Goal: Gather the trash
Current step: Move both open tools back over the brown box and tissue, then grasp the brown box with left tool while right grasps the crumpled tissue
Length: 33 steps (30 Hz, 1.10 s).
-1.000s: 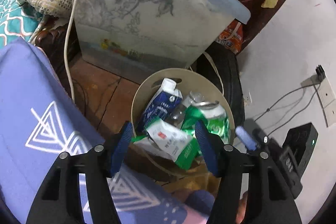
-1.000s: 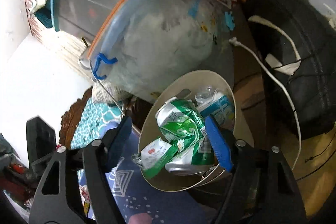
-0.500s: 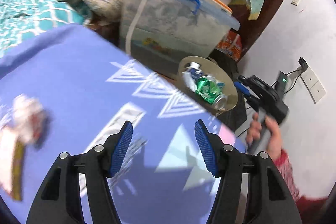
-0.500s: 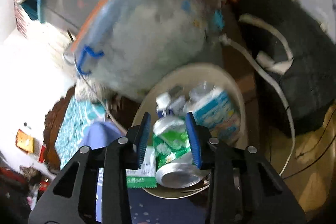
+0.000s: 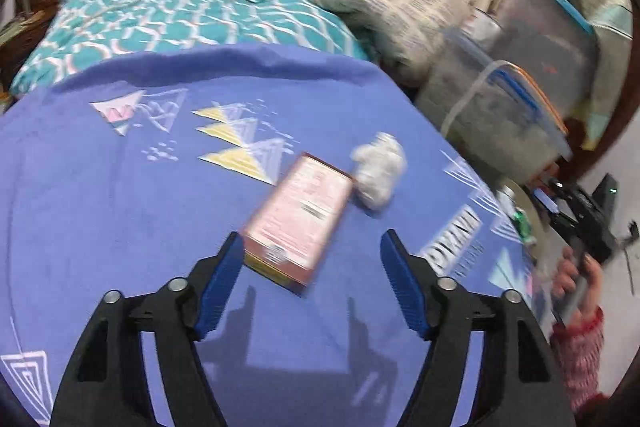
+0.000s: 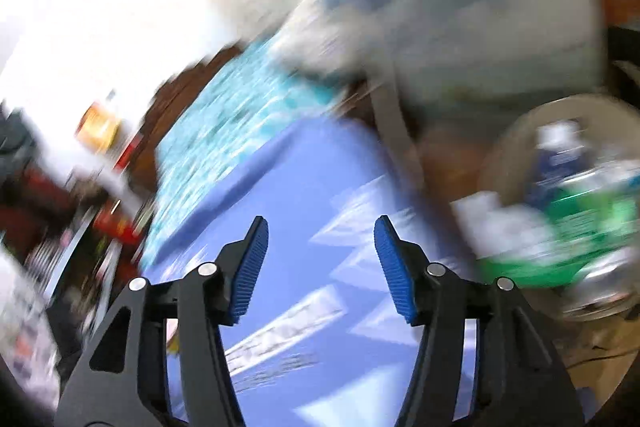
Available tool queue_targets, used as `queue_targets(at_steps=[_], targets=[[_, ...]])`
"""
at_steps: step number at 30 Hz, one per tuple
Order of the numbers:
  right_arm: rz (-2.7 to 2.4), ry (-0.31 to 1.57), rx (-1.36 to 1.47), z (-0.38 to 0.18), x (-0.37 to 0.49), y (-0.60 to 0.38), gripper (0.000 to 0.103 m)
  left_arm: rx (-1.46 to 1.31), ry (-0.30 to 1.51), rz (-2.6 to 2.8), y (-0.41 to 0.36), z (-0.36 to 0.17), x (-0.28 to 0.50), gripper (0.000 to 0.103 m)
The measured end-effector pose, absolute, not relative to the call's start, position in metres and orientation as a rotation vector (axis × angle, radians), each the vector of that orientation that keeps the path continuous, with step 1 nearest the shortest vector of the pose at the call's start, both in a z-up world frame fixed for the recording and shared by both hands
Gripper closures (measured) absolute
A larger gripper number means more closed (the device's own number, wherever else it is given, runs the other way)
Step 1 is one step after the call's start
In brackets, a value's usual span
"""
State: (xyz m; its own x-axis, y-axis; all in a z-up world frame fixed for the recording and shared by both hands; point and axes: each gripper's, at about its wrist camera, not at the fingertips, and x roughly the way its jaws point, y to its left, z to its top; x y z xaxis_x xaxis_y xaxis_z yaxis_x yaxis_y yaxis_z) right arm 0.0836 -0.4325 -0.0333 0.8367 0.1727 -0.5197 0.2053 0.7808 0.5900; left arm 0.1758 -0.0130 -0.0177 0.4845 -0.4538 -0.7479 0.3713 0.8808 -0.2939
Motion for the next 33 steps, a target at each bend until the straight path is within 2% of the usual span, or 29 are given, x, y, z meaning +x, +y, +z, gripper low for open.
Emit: queue_targets(at_steps=[3, 6, 8, 11, 15, 16, 18, 19, 20, 28, 33], targets=[[0.118, 0.695, 0.701, -0.049, 0.120, -0.368, 0.038, -0.042, 0.911, -0.462, -0.021, -0.023, 0.184, 0.015], [0.188, 0.788, 0.699, -0.071, 0.151, -0.312, 0.034, 0.049, 0.895, -0.446, -0.038, -0.034, 0.191, 0.015], [0.209, 0.826, 0.666, -0.080, 0.171, -0.279, 0.026, 0.083, 0.899, -0.430, -0.045, -0.042, 0.195, 0.015], [0.209, 0.875, 0.611, -0.091, 0.204, -0.244, 0.026, 0.121, 0.912, -0.420, -0.052, -0.056, 0.201, 0.015], [0.157, 0.923, 0.585, -0.110, 0.248, -0.245, 0.026, 0.132, 0.945, -0.411, -0.051, -0.070, 0.208, 0.015], [0.141, 0.909, 0.563, -0.109, 0.251, -0.243, 0.028, 0.114, 0.962, -0.418, -0.050, -0.072, 0.212, 0.015], [0.118, 0.905, 0.532, -0.106, 0.255, -0.242, 0.042, 0.104, 0.976, -0.427, -0.049, -0.075, 0.214, 0.016], [0.114, 0.906, 0.530, -0.106, 0.255, -0.243, 0.058, 0.101, 0.981, -0.436, -0.050, -0.076, 0.215, 0.020], [0.126, 0.911, 0.535, -0.108, 0.252, -0.242, 0.059, 0.097, 0.991, -0.453, -0.050, -0.078, 0.215, 0.033], [0.127, 0.850, 0.537, -0.086, 0.206, -0.255, 0.061, 0.112, 0.983, -0.467, -0.045, -0.077, 0.190, 0.042], [0.129, 0.833, 0.565, -0.089, 0.140, -0.266, 0.061, 0.131, 0.971, -0.467, -0.037, -0.075, 0.150, 0.046]])
